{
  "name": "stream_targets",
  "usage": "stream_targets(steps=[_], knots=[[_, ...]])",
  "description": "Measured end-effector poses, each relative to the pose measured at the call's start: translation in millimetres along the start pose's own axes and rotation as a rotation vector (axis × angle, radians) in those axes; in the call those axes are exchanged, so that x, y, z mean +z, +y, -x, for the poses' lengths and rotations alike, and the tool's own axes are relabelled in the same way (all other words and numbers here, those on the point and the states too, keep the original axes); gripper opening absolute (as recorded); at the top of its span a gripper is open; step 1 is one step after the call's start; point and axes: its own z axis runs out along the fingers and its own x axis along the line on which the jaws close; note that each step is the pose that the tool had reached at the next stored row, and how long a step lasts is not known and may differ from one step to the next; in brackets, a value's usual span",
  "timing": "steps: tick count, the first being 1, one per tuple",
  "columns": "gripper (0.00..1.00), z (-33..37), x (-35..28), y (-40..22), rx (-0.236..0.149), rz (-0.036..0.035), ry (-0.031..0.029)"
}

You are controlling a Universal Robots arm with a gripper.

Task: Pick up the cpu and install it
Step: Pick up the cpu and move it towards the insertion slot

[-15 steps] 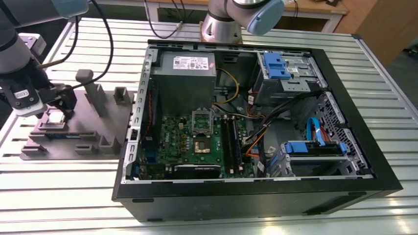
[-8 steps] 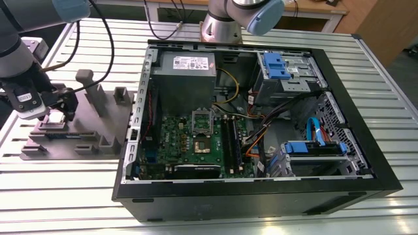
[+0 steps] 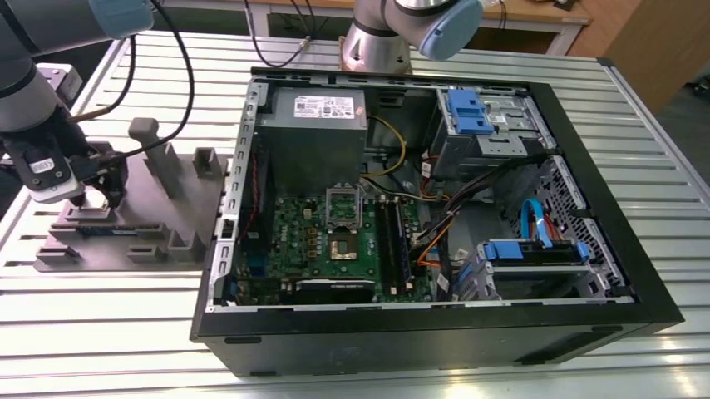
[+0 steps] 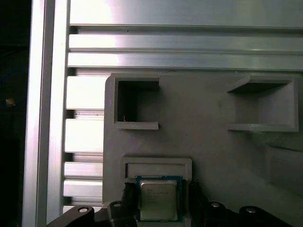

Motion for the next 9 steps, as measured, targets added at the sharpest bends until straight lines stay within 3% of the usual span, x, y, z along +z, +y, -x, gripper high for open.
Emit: stream_targets(steps=[2,4,9], knots=[[0.56,0.0,0.0,0.0,0.000,-0.0001,0.0001],[0.47,0.0,0.0,0.0,0.000,0.0000,0.0001],[0.47,-0.1,-5.5,0.3,0.000,0.0002,0.0000]])
